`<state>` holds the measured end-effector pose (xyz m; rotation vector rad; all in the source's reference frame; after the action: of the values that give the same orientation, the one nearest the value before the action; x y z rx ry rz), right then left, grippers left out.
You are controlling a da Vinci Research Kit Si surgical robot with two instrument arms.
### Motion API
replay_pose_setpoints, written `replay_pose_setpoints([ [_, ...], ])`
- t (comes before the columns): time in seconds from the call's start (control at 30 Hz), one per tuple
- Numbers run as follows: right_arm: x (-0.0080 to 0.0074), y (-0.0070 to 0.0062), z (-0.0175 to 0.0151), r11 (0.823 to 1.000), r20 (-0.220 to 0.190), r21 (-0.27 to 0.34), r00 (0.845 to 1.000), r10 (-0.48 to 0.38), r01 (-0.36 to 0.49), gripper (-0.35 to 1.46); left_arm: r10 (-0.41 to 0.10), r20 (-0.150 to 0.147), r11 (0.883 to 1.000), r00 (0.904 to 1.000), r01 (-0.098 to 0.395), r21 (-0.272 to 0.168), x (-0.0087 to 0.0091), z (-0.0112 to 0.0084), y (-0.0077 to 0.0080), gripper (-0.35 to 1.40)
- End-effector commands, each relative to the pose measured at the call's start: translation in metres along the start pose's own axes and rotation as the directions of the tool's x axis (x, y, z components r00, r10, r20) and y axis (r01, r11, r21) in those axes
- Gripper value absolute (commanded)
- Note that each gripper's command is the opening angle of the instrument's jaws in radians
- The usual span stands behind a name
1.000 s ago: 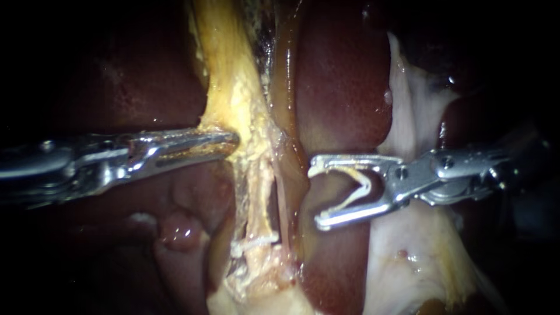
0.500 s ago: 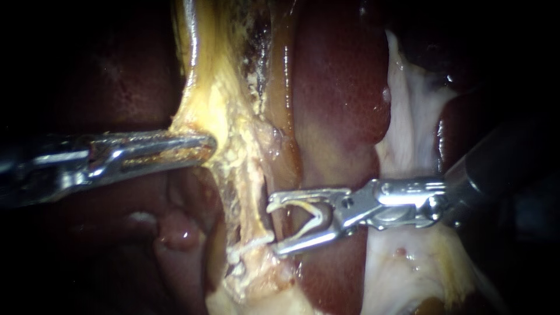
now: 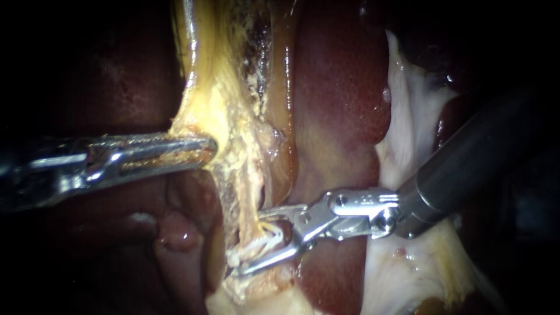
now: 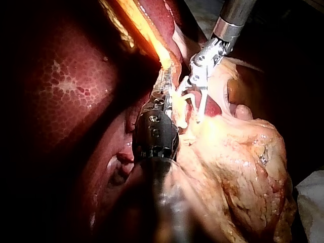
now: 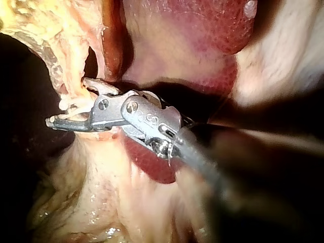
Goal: Clipping second clip left tube
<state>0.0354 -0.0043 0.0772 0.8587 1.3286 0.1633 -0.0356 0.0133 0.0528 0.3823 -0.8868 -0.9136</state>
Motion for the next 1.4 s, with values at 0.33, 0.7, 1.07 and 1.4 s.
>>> replay_pose_setpoints([
  [0.33,0.0005,0.0003,0.0018,0.999,-0.03,0.03,0.999,-0.011,0.012,0.46,0.0,0.0,1.0,1.0,0.0,-0.001,0.0001,0.0003,0.0001,-0.35],
  [0.7,0.0,0.0009,0.0011,1.0,-0.032,0.017,0.999,0.018,-0.018,0.03,0.001,0.001,1.0,1.0,-0.001,-0.001,0.0001,0.0004,0.0002,-0.35],
  [1.07,-0.0008,0.0014,0.0005,0.991,0.003,-0.018,0.991,0.131,-0.131,-0.35,0.001,0.001,1.0,1.0,-0.001,-0.001,0.0001,0.0004,0.0002,-0.35],
  [1.4,-0.001,0.0014,0.0005,0.991,0.003,-0.021,0.991,0.136,-0.136,-0.35,0.001,0.001,1.0,1.0,-0.001,-0.001,0.0001,0.0004,0.0002,-0.35],
])
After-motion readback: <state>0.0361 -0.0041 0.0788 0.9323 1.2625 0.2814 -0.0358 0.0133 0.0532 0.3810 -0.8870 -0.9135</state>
